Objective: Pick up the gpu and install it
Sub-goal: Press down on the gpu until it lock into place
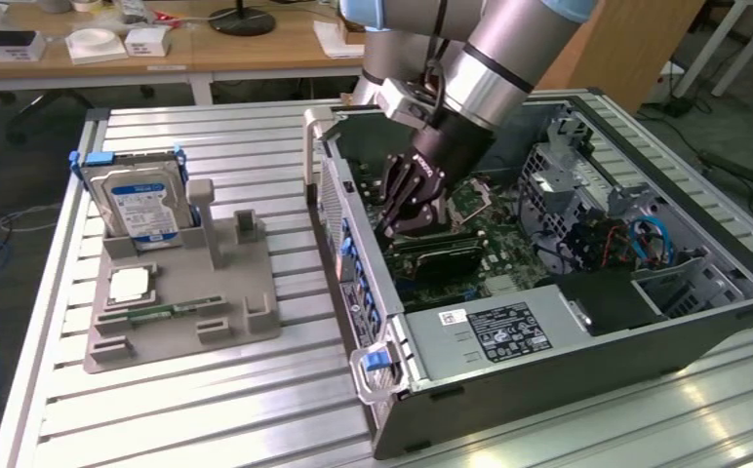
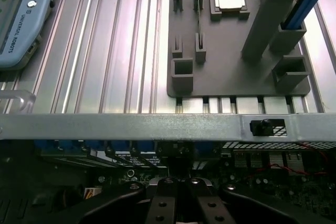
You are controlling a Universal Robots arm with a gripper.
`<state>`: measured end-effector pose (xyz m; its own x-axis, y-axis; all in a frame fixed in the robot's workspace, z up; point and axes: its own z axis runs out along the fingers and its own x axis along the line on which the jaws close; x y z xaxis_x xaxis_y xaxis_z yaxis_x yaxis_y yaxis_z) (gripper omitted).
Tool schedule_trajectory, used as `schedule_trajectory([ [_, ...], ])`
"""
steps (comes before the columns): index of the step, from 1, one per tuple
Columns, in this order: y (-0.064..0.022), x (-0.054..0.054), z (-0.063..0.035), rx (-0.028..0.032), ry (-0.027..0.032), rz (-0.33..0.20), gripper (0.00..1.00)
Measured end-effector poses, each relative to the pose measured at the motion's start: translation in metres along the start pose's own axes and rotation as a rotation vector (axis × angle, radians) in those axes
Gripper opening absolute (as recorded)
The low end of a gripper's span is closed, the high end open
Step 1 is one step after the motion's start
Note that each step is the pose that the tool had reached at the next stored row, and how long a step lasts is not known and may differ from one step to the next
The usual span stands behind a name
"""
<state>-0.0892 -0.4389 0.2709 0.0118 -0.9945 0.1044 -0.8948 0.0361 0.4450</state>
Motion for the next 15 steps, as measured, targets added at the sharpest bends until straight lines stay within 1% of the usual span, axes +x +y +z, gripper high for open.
schedule_trajectory([
  [3,-0.0007,0.0,-0.0002,-0.0004,-0.0002,0.0,0.1],
  [7,-0.0056,0.0,-0.0026,-0.0008,-0.0001,0.0,0.1],
  [9,-0.0063,0.0,-0.003,-0.0006,-0.0001,0.0,0.1],
  [10,-0.0061,-0.0003,-0.003,0.0071,-0.0001,0.001,0.1],
  [14,-0.0036,-0.001,-0.0013,0.0732,-0.0025,0.008,0.1],
  [15,-0.0029,-0.0012,-0.0007,0.0914,-0.0033,0.009,0.1],
])
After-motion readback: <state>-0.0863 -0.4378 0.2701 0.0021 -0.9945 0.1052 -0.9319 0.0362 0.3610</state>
